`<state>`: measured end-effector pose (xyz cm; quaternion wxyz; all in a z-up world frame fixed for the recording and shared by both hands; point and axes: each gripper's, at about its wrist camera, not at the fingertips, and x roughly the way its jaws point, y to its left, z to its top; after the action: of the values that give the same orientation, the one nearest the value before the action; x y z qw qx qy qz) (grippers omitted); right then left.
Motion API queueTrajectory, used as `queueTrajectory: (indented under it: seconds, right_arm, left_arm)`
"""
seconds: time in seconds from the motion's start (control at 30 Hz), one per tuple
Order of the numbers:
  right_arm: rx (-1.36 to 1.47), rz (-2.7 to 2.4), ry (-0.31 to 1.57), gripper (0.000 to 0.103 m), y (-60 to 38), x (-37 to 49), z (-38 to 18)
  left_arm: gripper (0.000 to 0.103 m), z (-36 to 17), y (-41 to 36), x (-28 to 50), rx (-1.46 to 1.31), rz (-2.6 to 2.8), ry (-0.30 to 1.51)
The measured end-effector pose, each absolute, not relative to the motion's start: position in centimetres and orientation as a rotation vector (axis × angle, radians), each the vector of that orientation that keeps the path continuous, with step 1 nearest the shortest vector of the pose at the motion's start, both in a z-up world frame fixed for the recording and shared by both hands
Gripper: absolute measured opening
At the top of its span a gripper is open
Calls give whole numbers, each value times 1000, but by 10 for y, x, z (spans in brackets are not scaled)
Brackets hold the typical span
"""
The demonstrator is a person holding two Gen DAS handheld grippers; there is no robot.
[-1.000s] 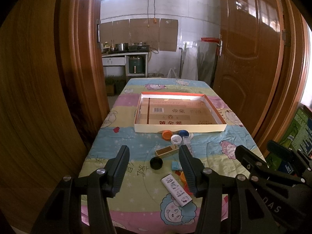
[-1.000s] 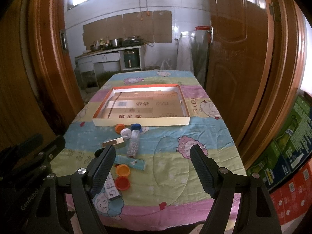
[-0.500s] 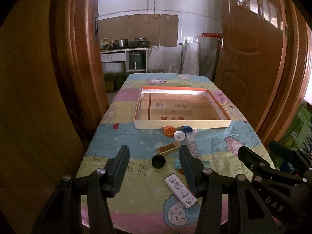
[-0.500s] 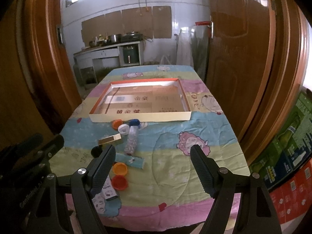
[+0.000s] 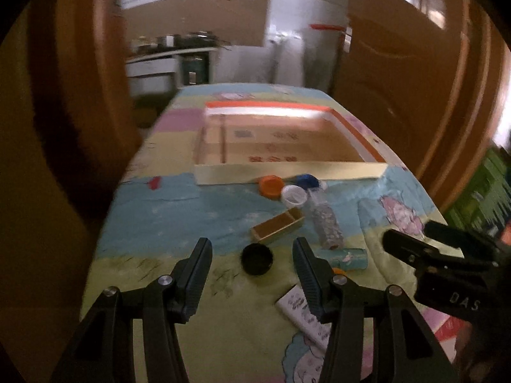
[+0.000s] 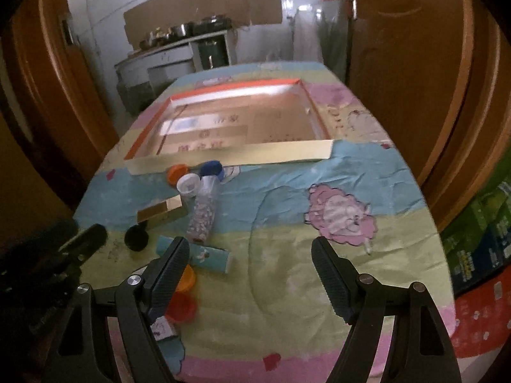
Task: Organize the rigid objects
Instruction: 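Grasp the small gold-brown box with the left gripper while the right gripper grasps the clear bead tube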
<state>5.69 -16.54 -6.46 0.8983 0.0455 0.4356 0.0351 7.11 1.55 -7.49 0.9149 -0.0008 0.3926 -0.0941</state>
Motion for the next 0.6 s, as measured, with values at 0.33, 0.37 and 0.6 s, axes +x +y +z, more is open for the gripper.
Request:
queueTrajectory:
  seconds: [0.33, 0.37, 0.6]
  right_arm:
    - [100, 139, 975, 80, -158, 98, -89]
    - [106, 146, 983, 80, -159, 101, -91]
    - [117, 160, 1015, 80, -163, 116, -100]
  left_arm:
    - [53, -103, -8, 121, 245, -500, 859]
    - [52, -107, -10, 125, 259, -507, 870]
    - [33, -124, -13, 149, 241, -520, 933]
